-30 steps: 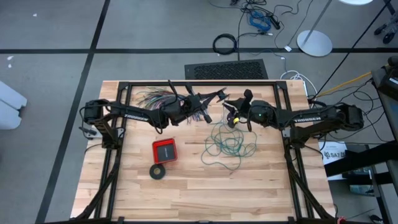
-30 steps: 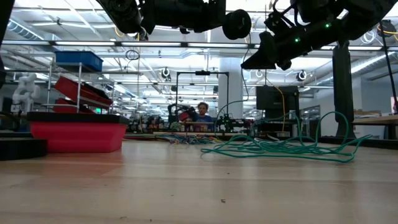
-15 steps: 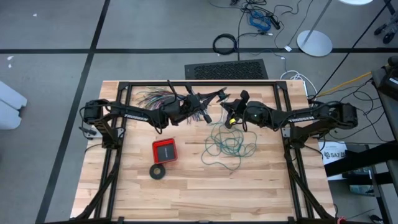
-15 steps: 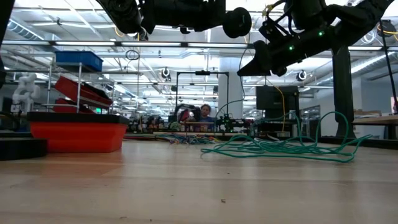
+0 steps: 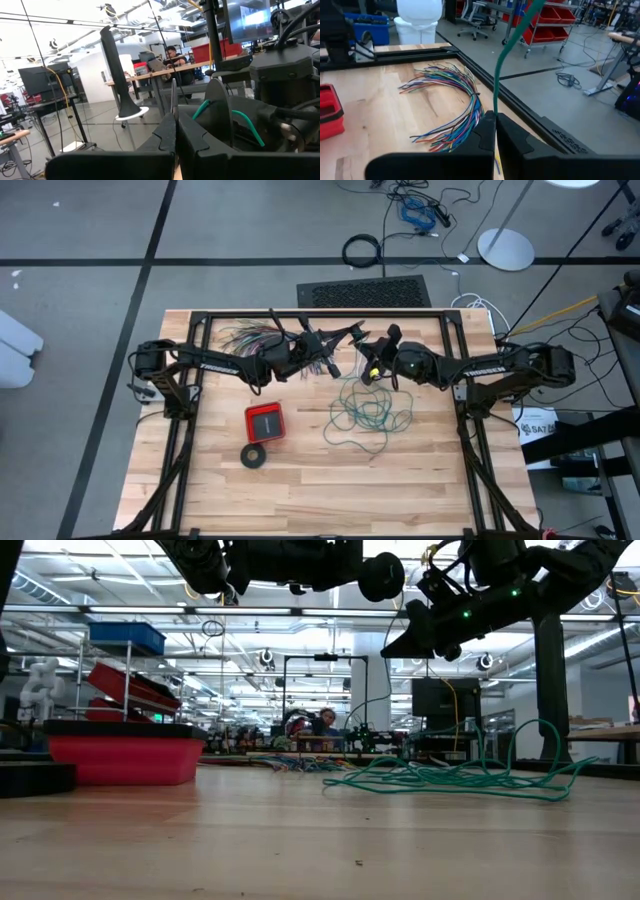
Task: Coil cords
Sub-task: Coil the green wire onto the spool
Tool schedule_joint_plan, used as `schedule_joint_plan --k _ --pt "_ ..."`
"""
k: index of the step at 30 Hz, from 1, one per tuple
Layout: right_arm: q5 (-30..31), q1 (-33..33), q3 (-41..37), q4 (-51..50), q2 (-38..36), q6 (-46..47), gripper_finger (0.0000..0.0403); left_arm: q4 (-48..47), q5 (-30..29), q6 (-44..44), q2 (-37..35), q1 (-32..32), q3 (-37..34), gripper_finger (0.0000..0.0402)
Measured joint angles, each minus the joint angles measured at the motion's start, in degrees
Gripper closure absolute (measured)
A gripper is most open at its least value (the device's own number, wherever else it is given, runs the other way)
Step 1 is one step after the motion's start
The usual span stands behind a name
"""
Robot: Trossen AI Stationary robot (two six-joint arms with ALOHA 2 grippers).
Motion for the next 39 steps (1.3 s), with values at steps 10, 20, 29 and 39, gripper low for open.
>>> schedule_joint_plan --k 10,20,29,39 --pt "-1.78 -1.95 5.74 -0.81 4.21 5.12 0.0403 -0.11 -0.04 -0.02 0.00 0.00 0.00 0.0402" --pt "-3.17 -1.40 8.68 -0.64 7.02 9.62 0.0403 -3.02 -1.75 2.64 0.02 1.09 -0.03 0.0401" --pt "-4.39 -1.92 8.68 -0.33 7.02 11.39 0.0403 -4.90 -0.70 3.47 0.02 1.09 -0.04 0.0401" --pt "-4.94 -1.92 8.68 -0.37 7.02 12.68 0.0403 -7.50 -0.44 10.16 0.02 1.55 -0.04 0.0402"
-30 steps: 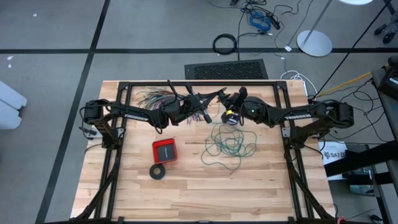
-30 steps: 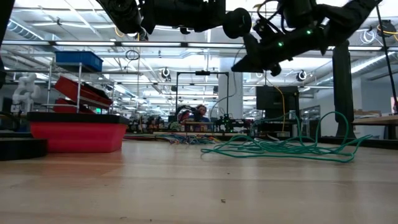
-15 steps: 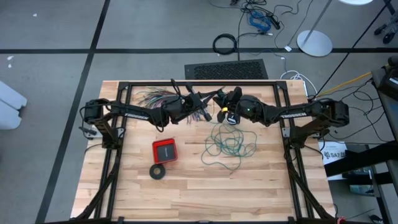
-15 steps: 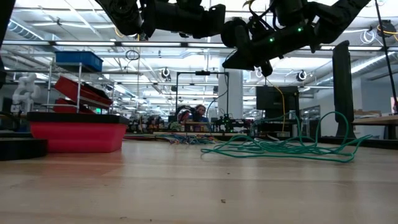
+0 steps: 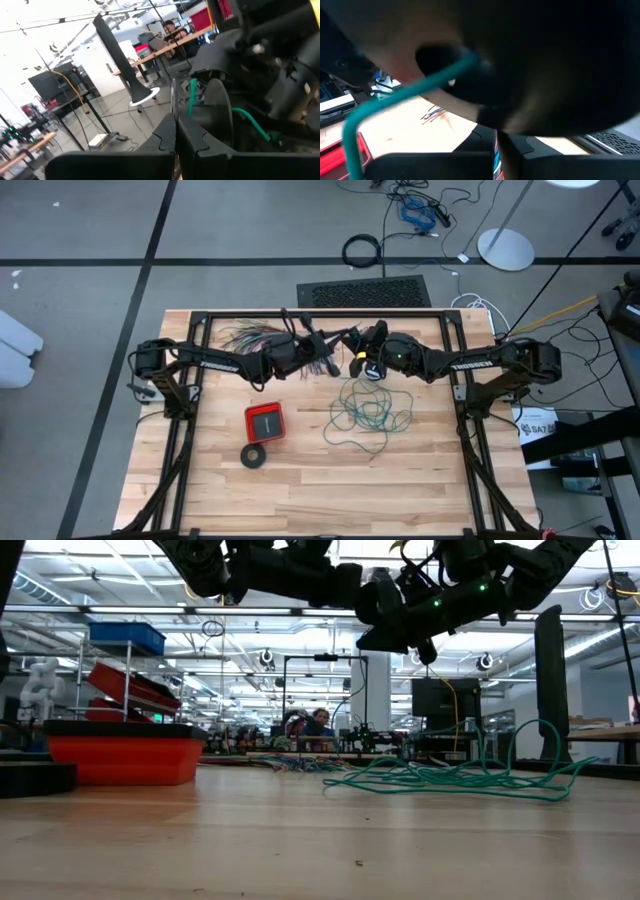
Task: Coil cords
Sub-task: Coil the green wire onto the spool
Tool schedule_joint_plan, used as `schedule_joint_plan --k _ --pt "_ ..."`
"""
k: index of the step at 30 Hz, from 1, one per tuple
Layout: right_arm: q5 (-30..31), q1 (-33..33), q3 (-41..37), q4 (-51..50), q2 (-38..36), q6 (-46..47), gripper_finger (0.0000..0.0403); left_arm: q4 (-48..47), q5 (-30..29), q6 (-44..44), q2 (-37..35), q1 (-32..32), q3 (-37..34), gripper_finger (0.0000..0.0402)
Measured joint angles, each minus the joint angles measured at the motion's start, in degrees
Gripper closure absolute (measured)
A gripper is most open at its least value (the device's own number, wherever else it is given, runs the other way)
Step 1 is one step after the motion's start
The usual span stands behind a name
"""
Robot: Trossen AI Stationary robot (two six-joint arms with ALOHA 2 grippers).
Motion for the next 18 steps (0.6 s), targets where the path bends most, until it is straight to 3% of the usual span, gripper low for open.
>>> schedule_joint_plan --k 18 --pt "-4.20 0.11 0.00 -0.45 -0.01 2.54 0.0403 -3.06 -2.83 19.87 0.02 -0.04 0.00 0.0401"
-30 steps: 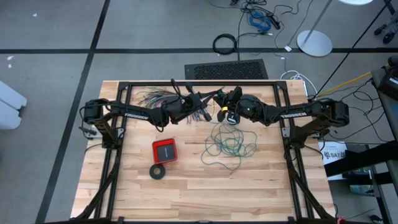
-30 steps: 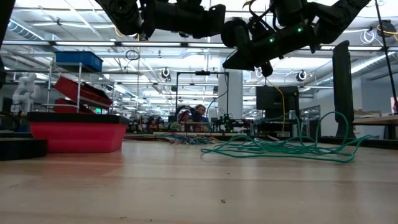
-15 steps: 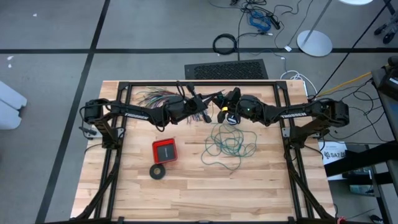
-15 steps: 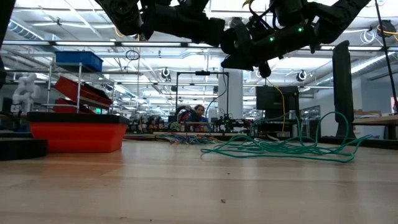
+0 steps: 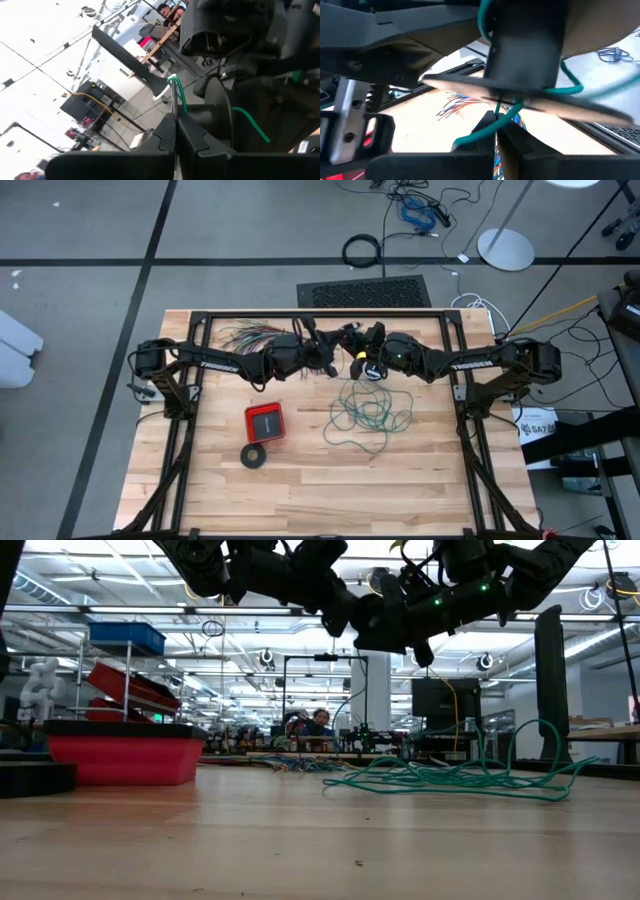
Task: Coil cords
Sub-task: Coil the green wire onto the spool
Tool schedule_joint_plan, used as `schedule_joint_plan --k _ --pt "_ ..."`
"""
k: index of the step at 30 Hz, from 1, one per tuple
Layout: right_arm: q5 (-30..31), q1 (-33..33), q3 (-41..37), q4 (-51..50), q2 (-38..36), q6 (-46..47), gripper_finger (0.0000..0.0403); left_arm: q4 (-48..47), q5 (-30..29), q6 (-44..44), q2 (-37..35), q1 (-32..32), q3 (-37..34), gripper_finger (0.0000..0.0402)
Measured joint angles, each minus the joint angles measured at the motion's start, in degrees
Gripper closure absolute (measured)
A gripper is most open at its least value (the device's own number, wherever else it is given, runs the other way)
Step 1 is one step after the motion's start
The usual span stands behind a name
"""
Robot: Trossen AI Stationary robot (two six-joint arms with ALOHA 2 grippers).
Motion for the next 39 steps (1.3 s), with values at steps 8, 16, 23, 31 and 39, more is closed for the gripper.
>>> schedule_joint_plan --k 8,16,23,31,39 --pt "-2.99 0.02 0.02 -0.07 -0.01 0.83 0.0403 -0.45 -1.10 6.73 0.00 0.04 0.00 0.0402" --pt "-4.67 0.07 0.02 0.14 -0.01 1.50 0.0403 -3.08 -1.63 9.58 0.00 0.27 0.00 0.0402" --pt "-7.59 0.25 0.02 0.05 -0.01 2.99 0.0403 -6.57 -3.01 12.40 0.02 0.87 -0.01 0.0402" --pt "-10.01 0.87 0.04 -5.31 -0.55 3.27 0.0403 -6.51 -3.96 12.40 0.04 1.95 -1.21 0.0402" --pt "-10.51 0.76 0.04 -13.65 -7.06 1.02 0.0403 -7.02 -4.09 12.43 0.04 1.95 -1.27 0.0402"
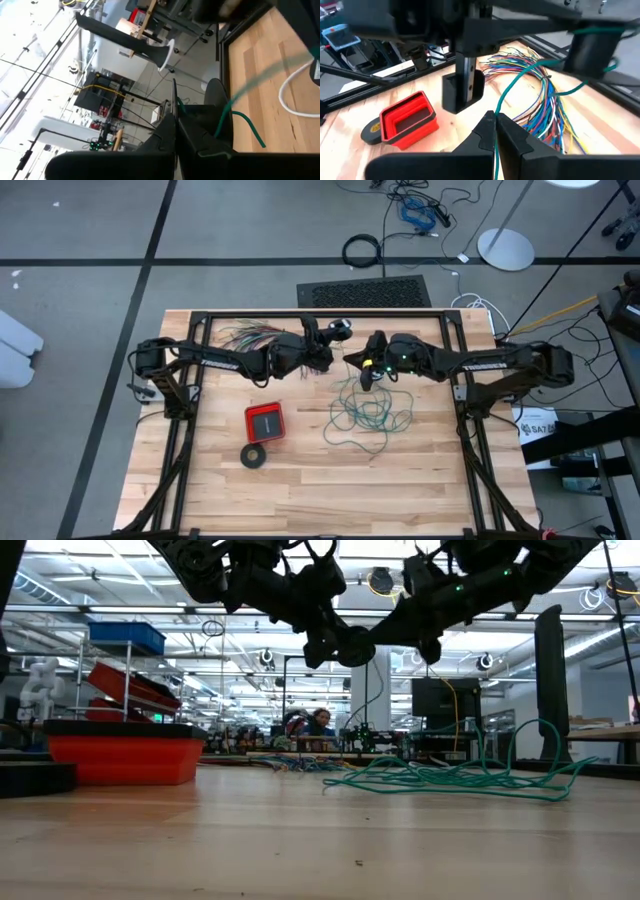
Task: Coil cords
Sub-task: Coil the green wire onto the spool
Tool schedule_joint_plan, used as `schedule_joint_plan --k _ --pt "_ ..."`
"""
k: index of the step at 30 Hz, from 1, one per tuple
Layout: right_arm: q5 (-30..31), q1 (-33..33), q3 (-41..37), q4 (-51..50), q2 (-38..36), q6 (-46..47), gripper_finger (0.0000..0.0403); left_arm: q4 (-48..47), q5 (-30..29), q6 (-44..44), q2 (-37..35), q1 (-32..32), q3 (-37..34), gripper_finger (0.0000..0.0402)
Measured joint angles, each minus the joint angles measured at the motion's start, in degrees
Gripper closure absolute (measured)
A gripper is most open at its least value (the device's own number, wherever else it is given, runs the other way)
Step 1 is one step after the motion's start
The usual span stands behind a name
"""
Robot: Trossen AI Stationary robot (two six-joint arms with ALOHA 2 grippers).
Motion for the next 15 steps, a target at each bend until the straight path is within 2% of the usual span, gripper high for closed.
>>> schedule_joint_plan --k 5,9,15 --pt "0.74 -1.16 0.00 -8.04 -5.41 -2.14 0.0403 -0.69 -0.13 -0.32 0.00 -0.02 0.00 0.0402" --pt "3.54 -2.63 0.00 -14.05 -8.39 -4.56 0.0403 -0.69 -0.02 -1.12 0.00 -0.46 -0.02 0.0402" --pt "3.78 -5.64 0.00 -15.53 -8.71 -10.40 0.0403 -0.77 3.06 -6.50 0.00 -2.13 0.00 0.0402"
